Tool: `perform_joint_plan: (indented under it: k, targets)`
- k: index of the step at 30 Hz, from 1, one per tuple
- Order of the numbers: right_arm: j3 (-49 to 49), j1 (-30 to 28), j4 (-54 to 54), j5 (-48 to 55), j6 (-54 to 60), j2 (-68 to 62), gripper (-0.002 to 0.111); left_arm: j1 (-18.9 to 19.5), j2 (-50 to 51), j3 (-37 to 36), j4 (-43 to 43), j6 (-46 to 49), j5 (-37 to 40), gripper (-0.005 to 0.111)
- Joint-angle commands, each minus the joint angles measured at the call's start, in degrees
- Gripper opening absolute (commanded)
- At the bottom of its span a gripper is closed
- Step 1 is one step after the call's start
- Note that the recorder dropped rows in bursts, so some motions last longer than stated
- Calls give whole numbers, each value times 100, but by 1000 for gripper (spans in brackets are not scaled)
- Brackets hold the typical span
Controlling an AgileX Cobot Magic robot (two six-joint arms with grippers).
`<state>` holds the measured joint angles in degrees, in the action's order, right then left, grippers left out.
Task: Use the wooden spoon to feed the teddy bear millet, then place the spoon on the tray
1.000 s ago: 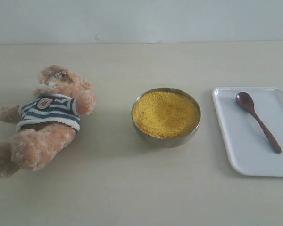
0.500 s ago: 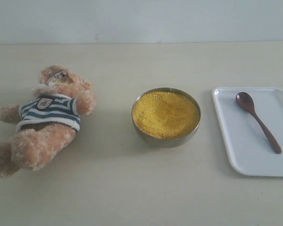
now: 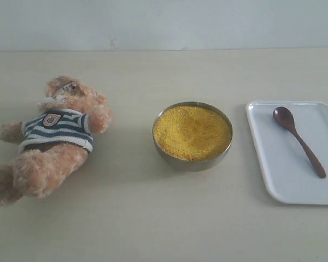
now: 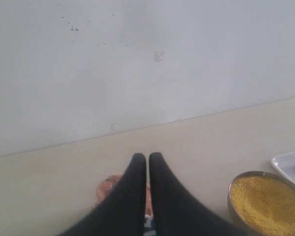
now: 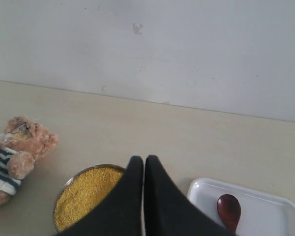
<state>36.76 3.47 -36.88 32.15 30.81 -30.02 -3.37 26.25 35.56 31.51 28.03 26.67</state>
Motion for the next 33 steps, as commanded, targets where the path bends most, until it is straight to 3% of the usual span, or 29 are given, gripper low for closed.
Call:
perform_joint_plan:
  k: [1, 4, 6, 14, 21, 33]
  targets:
    - [-21, 15, 23, -307, -24, 18, 0, 17, -46, -19, -7, 14, -50, 4]
    - [-49, 322, 366, -825, -34, 340, 0, 17, -46, -19, -7, 14, -50, 4]
    - [-340, 519, 236, -1743, -96, 572, 0, 17, -46, -19, -7, 14, -50, 4]
    - [-2146, 697, -100, -3215, -222, 1673, 0, 17, -46, -19, -7, 14, -50, 4]
    - [-3176, 697, -100, -3314, -327, 2716, 0, 17, -46, -19, -7, 14, -50, 4]
    - [-3676, 697, 53, -3413, -267, 2743, 0, 17, -46, -19, -7, 14, -50, 4]
